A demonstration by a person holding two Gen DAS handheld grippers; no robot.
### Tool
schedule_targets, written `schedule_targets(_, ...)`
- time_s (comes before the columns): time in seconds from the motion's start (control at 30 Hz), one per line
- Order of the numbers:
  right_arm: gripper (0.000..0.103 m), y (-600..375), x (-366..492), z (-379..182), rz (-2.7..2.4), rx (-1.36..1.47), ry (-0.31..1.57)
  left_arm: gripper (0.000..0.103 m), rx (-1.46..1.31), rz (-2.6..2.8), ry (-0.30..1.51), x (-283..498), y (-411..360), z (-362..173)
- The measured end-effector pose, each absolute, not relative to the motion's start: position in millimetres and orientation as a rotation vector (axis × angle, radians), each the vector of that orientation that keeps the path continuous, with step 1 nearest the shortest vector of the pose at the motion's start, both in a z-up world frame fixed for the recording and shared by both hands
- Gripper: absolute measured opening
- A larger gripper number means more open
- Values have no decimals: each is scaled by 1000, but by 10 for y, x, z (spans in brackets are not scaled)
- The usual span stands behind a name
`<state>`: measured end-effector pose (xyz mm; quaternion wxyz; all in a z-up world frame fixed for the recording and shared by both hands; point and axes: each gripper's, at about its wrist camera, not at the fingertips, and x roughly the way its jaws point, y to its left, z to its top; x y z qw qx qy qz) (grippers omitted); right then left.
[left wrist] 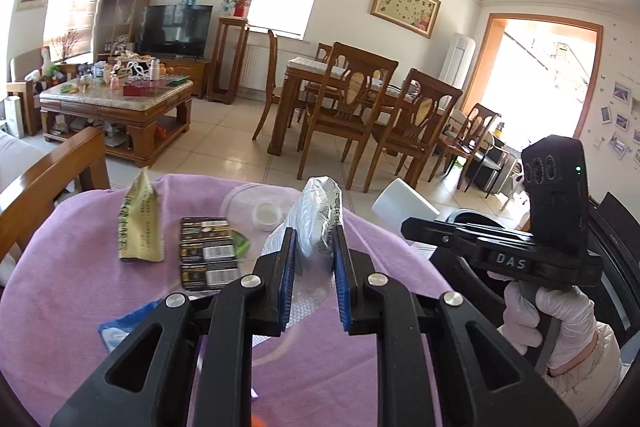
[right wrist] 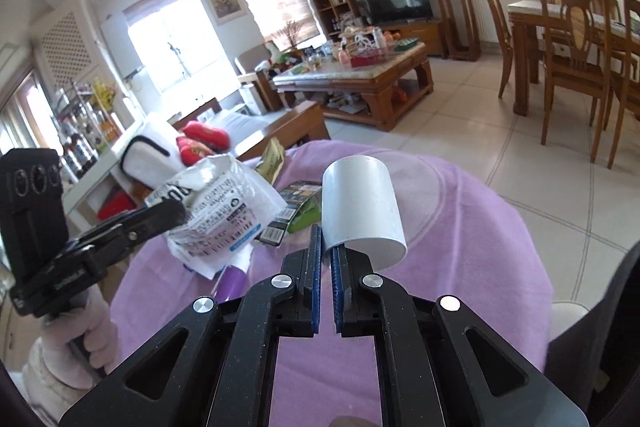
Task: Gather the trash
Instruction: 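Carry the bag and cup over the black bin and open both grippers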
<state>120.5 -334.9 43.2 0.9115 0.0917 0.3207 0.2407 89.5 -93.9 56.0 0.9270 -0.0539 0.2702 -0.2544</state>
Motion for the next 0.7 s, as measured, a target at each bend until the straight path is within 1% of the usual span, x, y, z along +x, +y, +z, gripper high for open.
schedule_targets(0.13,6,-4070,778,557,410,242,589,18,-79,-615,551,806,-1511,581)
schedule_targets(0.27,6,-4803,411,519,300,288,563,18,-34,-724,553,728,-2177,569)
schedule_targets(0.53,6,-6061,-59,135,127,384,588,18,-31,-923,614,682,-3359,359)
schedule_targets(0.7,6,-6505,-167,-169,80,426,622,18,-23,-971,699,748,-3879,80)
